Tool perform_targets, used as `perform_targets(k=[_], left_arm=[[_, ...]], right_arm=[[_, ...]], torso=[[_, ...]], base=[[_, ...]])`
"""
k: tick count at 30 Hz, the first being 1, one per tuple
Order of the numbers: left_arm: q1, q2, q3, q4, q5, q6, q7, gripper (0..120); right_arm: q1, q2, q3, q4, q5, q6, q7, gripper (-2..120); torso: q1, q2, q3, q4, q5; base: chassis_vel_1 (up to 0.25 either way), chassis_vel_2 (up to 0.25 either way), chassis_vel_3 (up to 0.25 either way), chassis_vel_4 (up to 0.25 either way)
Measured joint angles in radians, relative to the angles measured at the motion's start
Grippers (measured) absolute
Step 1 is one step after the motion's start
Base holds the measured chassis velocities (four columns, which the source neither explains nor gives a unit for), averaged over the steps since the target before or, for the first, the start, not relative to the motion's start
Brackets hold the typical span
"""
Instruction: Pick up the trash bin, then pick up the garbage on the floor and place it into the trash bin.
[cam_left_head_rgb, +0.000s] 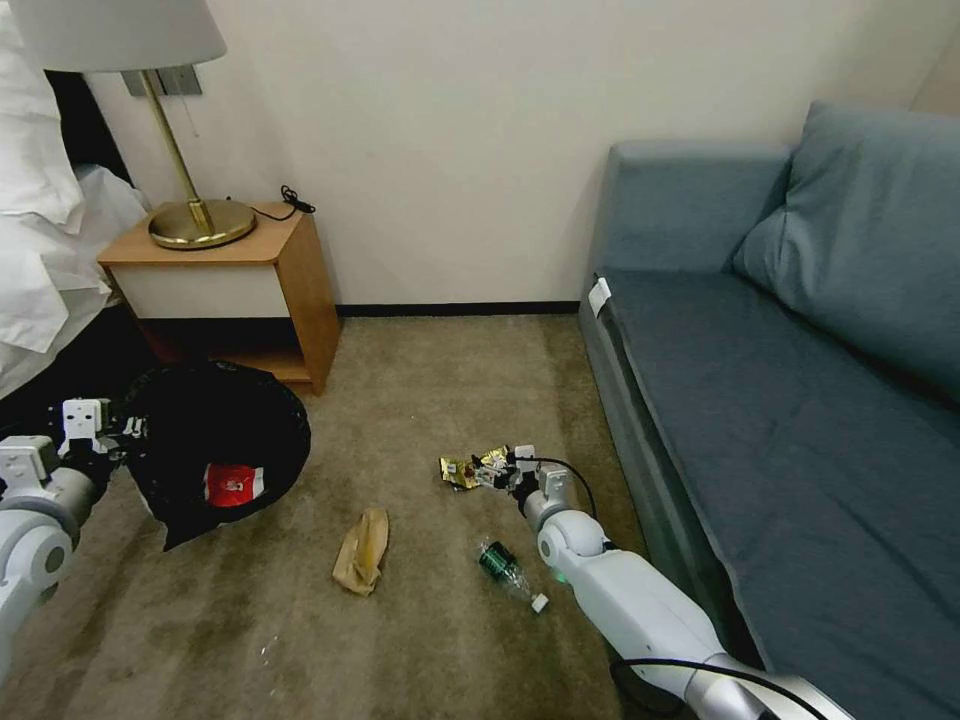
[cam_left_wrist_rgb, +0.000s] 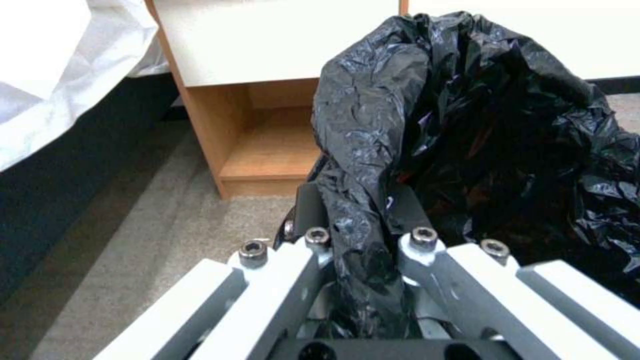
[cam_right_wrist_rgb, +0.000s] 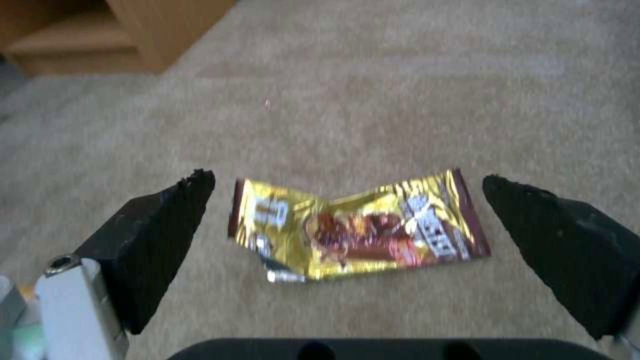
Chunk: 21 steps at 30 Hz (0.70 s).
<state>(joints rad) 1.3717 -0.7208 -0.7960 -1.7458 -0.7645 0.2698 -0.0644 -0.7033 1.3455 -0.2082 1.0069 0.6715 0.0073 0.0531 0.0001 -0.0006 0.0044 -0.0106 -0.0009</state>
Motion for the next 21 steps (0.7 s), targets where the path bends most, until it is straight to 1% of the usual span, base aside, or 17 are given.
perform_targets(k=[2, 6, 7, 8, 10, 11, 13, 14, 16, 17, 19, 20, 21], left_arm=[[0.004, -0.002, -0.002, -0.003, 0.0, 0.0, 0.001, 4], [0.008, -0.005, -0.004, -0.005, 0.0, 0.0, 0.002, 4], [0.01, -0.006, -0.005, -0.005, 0.0, 0.0, 0.004, 4], [0.01, -0.006, -0.005, -0.005, 0.0, 0.0, 0.004, 4], [0.013, -0.009, -0.005, -0.001, 0.003, 0.0, 0.011, 4], [0.013, -0.009, -0.005, -0.001, 0.003, 0.0, 0.011, 4], [0.013, -0.015, -0.006, 0.007, 0.009, -0.001, 0.015, 4], [0.013, -0.015, -0.006, 0.007, 0.009, -0.001, 0.015, 4], [0.012, -0.019, -0.005, 0.011, 0.012, -0.001, 0.016, 4], [0.012, -0.019, -0.005, 0.011, 0.012, -0.001, 0.016, 4], [0.012, -0.022, -0.005, 0.015, 0.013, -0.001, 0.022, 4], [0.012, -0.022, -0.005, 0.017, 0.013, -0.001, 0.023, 4], [0.012, -0.022, -0.005, 0.017, 0.013, -0.001, 0.023, 4]], right_arm=[[-0.004, -0.023, -0.033, 0.023, -0.009, -0.037, 0.005, 100], [-0.006, -0.047, -0.073, 0.045, -0.009, -0.067, 0.008, 100], [-0.006, -0.068, -0.102, 0.064, -0.008, -0.089, 0.009, 100], [-0.006, -0.068, -0.102, 0.064, -0.008, -0.089, 0.009, 100], [0.003, -0.106, -0.148, 0.099, 0.006, -0.133, 0.008, 100], [0.003, -0.106, -0.148, 0.099, 0.006, -0.133, 0.008, 100], [0.022, -0.164, -0.208, 0.13, 0.018, -0.17, -0.002, 100], [0.022, -0.164, -0.208, 0.13, 0.018, -0.17, -0.002, 100], [0.029, -0.213, -0.243, 0.149, 0.031, -0.194, -0.01, 100], [0.029, -0.213, -0.243, 0.149, 0.031, -0.194, -0.01, 100], [0.025, -0.263, -0.266, 0.175, 0.051, -0.219, -0.02, 100], [0.021, -0.279, -0.274, 0.186, 0.056, -0.227, -0.025, 100], [0.021, -0.279, -0.274, 0.186, 0.056, -0.227, -0.025, 100]], torso=[[0.0, 0.0, 0.0, 0.0004, -0.0001], [0.0, 0.0, 0.0, 0.0005, 0.0001], [0.0, 0.0, 0.0, 0.0005, 0.0001], [0.0, 0.0, 0.0, 0.0005, 0.0001], [0.0, 0.0, 0.0, 0.0, 0.0001], [0.0, 0.0, 0.0, 0.0, 0.0001], [0.0, 0.0, 0.0, 0.0005, 0.0001], [0.0, 0.0, 0.0, 0.0005, 0.0001], [0.0, 0.0, 0.0, 0.0003, -0.0002], [0.0, 0.0, 0.0, 0.0003, -0.0002], [0.0, 0.0, 0.0, 0.0001, 0.0], [0.0, 0.0, 0.0, 0.0, -0.0002], [0.0, 0.0, 0.0, 0.0, -0.0002]], base=[[0.0, 0.0, 0.0, 0.0], [0.0, 0.0, 0.0, 0.0], [0.0, 0.0, 0.0, 0.0], [0.0, 0.0, 0.0, 0.0], [0.0, 0.0, 0.0, 0.0], [0.0, 0.0, 0.0, 0.0], [0.0, 0.0, 0.0, 0.0], [0.0, 0.0, 0.0, 0.0], [0.0, 0.0, 0.0, 0.0], [0.0, 0.0, 0.0, 0.0], [0.0, 0.0, 0.0, 0.0], [0.0, 0.0, 0.0, 0.0], [0.0, 0.0, 0.0, 0.0]])
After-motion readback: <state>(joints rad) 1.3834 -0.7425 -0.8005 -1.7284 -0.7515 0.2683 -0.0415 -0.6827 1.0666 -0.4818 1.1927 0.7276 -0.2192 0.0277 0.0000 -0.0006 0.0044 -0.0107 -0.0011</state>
